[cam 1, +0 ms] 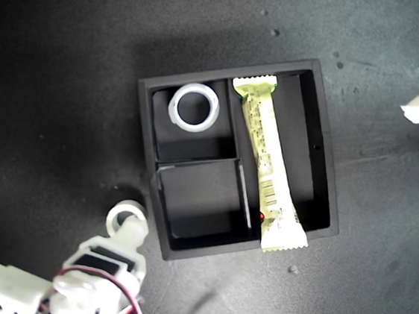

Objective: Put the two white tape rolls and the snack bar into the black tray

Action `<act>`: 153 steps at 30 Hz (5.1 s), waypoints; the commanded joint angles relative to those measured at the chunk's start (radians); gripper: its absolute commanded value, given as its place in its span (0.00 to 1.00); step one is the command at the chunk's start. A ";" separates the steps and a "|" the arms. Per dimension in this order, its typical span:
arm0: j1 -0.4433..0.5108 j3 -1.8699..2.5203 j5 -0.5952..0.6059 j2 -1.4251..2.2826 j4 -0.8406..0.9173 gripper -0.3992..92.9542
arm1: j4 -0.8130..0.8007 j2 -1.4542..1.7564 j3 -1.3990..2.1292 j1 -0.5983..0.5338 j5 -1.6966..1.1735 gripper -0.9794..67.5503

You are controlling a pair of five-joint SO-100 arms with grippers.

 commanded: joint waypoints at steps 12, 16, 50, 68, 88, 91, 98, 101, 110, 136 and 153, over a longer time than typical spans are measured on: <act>-0.008 0.057 -0.114 -0.141 -0.138 0.18 | -0.040 0.141 0.075 -0.129 0.160 0.08; -0.005 0.058 -0.132 -0.156 -0.138 0.18 | -0.048 0.141 0.084 -0.138 0.143 0.08; 0.048 -0.169 -0.175 -0.204 0.098 0.17 | -0.123 0.130 0.219 -0.190 0.092 0.05; 0.063 -0.198 -0.206 -0.287 0.104 0.17 | -0.124 0.130 0.201 -0.199 0.084 0.05; 0.060 -0.176 -0.227 -0.357 0.083 0.16 | -0.140 0.130 0.215 -0.206 0.086 0.05; 0.044 -0.114 -0.229 -0.371 0.008 0.15 | -0.167 0.130 0.247 -0.207 0.095 0.05; 0.008 0.014 -0.238 -0.330 -0.086 0.06 | -0.230 0.130 0.305 -0.236 0.123 0.05; 0.000 0.101 -0.232 -0.215 -0.086 0.01 | -0.233 0.130 0.311 -0.249 0.133 0.05; -0.080 0.230 -0.038 0.279 0.018 0.01 | -0.290 0.130 0.353 -0.275 0.149 0.05; -0.172 -1.011 0.193 -0.689 0.278 0.10 | -0.252 0.235 0.259 -0.256 0.453 0.01; -0.235 -0.830 0.387 -0.241 0.278 0.31 | -0.104 0.235 -0.074 -0.143 0.364 0.01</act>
